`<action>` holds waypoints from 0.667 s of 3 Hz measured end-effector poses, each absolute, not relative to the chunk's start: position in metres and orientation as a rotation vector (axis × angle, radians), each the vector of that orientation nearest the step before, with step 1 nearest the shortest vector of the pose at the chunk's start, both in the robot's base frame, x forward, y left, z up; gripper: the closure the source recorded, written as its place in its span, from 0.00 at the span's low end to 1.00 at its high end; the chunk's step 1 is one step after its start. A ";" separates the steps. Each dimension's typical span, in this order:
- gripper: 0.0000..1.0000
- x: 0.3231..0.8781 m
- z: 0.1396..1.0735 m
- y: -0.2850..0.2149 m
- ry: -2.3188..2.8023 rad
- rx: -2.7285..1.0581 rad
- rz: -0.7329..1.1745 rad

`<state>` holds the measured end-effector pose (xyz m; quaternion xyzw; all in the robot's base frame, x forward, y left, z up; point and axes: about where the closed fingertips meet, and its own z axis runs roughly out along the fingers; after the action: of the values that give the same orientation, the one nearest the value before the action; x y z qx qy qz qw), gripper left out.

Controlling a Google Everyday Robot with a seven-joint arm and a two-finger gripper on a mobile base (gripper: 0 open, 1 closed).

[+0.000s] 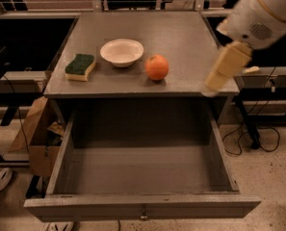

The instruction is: Place orange into top drawer

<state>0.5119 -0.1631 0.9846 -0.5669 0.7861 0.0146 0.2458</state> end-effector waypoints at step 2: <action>0.00 0.638 0.994 -0.055 2.048 -1.467 0.205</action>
Offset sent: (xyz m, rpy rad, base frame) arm 0.1876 0.1566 0.0074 0.2295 -0.0103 0.0047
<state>0.6382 -0.0547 0.9940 -0.5534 0.7723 0.0773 0.3021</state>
